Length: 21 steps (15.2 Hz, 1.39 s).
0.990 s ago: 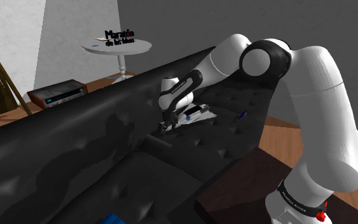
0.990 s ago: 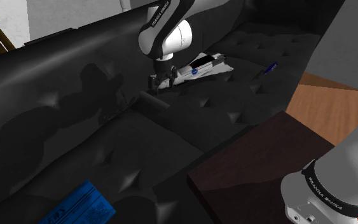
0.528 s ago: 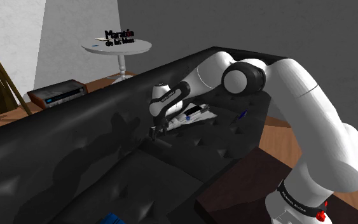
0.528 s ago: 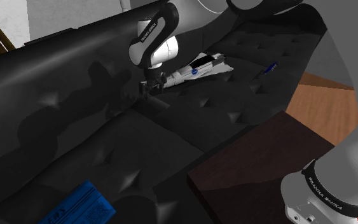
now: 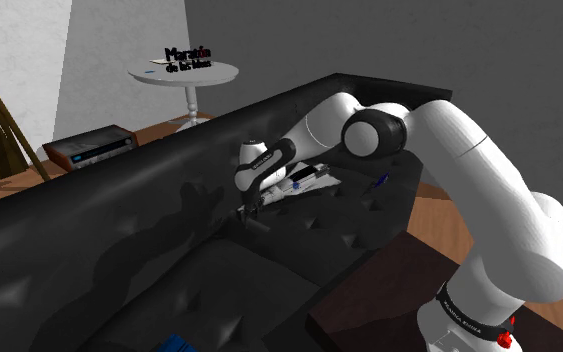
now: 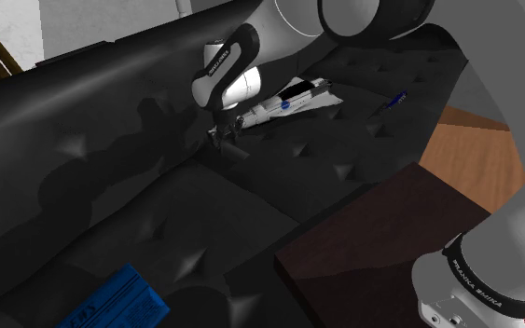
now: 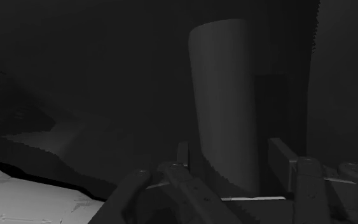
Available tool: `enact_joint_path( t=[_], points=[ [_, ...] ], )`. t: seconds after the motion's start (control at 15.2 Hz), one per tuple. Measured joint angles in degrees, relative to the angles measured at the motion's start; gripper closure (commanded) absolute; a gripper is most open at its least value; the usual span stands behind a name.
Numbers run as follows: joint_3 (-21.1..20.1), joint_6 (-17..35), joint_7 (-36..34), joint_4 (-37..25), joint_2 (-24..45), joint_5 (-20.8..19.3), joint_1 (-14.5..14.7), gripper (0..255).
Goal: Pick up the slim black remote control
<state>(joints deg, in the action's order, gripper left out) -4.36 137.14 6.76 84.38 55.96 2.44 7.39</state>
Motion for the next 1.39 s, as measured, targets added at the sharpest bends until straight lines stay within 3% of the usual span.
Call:
enact_joint_path(
  t=[0.66, 1.39],
  points=[
    [0.04, -0.02, 0.0, 0.28, -0.43, -0.01, -0.06, 255],
    [-0.22, -3.54, -0.37, 3.37, -6.88, 0.16, -0.17, 255]
  ],
)
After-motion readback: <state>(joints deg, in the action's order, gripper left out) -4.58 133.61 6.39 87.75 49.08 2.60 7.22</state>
